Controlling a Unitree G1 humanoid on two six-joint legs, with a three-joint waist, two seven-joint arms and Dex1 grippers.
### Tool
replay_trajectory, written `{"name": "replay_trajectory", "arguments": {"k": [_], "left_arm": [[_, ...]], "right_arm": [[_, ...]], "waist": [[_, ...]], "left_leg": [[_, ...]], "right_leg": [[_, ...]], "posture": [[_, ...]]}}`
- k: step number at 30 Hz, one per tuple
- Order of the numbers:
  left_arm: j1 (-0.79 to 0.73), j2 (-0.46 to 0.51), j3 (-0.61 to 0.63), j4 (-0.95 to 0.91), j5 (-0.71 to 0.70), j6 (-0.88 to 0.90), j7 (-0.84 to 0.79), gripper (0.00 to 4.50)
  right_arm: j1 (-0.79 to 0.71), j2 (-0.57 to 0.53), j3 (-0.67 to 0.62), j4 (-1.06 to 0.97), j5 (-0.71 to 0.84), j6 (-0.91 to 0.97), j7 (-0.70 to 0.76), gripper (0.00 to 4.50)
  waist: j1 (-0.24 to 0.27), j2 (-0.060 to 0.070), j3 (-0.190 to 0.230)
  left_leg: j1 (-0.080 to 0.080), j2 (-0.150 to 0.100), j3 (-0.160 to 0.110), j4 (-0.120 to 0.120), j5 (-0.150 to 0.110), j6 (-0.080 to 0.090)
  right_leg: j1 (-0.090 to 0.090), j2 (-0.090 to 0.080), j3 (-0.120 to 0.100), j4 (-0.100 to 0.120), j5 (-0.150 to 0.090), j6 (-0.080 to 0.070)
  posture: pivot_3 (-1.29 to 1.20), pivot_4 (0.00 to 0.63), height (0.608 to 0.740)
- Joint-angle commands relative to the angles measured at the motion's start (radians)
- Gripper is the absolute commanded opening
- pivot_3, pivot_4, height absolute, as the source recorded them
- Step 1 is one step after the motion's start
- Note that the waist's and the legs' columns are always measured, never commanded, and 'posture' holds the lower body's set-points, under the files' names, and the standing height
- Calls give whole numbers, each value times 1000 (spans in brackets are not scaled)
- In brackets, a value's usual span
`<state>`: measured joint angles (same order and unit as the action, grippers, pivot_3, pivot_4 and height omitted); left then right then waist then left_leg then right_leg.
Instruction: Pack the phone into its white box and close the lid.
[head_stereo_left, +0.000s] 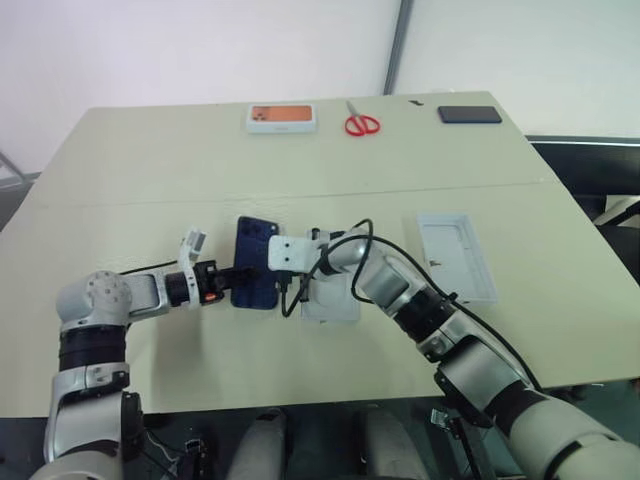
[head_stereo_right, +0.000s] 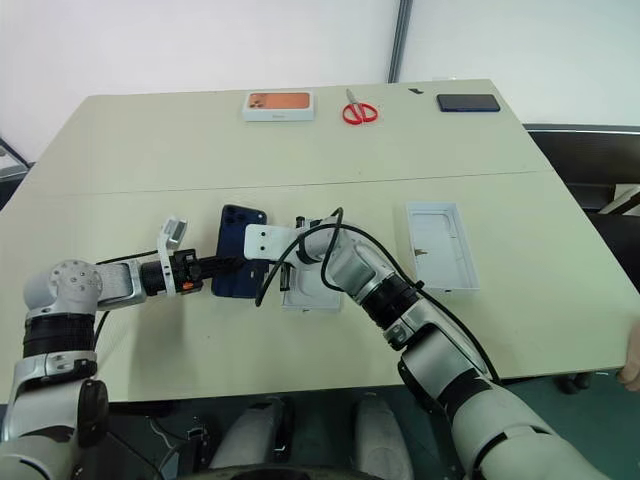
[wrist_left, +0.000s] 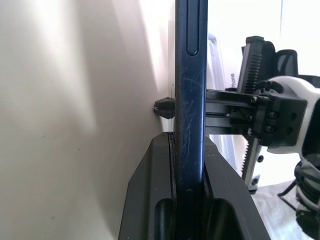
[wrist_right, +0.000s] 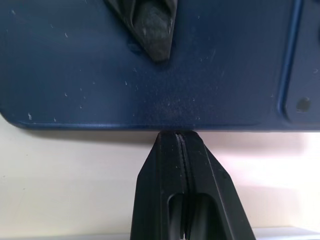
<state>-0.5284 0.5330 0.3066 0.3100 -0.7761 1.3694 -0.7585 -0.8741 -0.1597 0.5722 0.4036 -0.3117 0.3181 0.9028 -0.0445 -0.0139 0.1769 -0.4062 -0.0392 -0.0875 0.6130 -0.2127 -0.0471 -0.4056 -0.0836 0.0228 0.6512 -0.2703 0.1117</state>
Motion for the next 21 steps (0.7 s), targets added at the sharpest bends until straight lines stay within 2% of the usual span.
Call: {"name": "replay_trajectory", "arguments": {"k": [1, 6, 10, 13, 16, 21], "left_arm": [[3, 1, 24, 3, -3, 8, 27, 27], [4, -8, 73, 2, -47, 30, 25, 27], [21, -21, 145, -29, -95, -1, 14, 27], [36, -36, 222, -71, -146, -40, 7, 27], [36, -44, 260, -82, -180, -28, 33, 0], [39, -62, 287, -103, -233, 14, 73, 0]], "right_arm": [[-8, -4, 0, -9, -11, -15, -6, 0], [-12, 15, -65, -39, 53, -17, -17, 0], [-11, 41, -186, -75, 186, -37, -13, 0], [4, 36, -259, -119, 302, 41, 60, 0], [52, -17, -294, -192, 365, 56, 107, 889], [159, -151, -281, -377, 441, 148, 217, 3366]], "waist": [[0, 0, 0], [0, 0, 0], [0, -1, 2], [0, -2, 2], [1, -3, 3], [7, -3, 3]], "left_leg": [[0, 0, 0, 0, 0, 0], [0, 0, 0, 0, 0, 0], [-2, 0, 0, 0, 0, 0], [-3, 2, 0, 0, 0, 0], [-3, 2, 0, 0, 0, 0], [-3, 0, 1, 0, 0, 0]], "right_leg": [[0, 0, 0, 0, 0, 0], [0, 0, 0, 0, 0, 0], [-2, 0, 0, 0, 0, 0], [-3, 0, 0, 0, 0, 0], [-3, 0, 0, 0, 0, 0], [-2, -4, -1, -1, 0, 0]], "posture": [[0, 150, 740], [0, 150, 740], [0, 150, 740], [0, 150, 740], [0, 150, 740], [0, 150, 740]]}}
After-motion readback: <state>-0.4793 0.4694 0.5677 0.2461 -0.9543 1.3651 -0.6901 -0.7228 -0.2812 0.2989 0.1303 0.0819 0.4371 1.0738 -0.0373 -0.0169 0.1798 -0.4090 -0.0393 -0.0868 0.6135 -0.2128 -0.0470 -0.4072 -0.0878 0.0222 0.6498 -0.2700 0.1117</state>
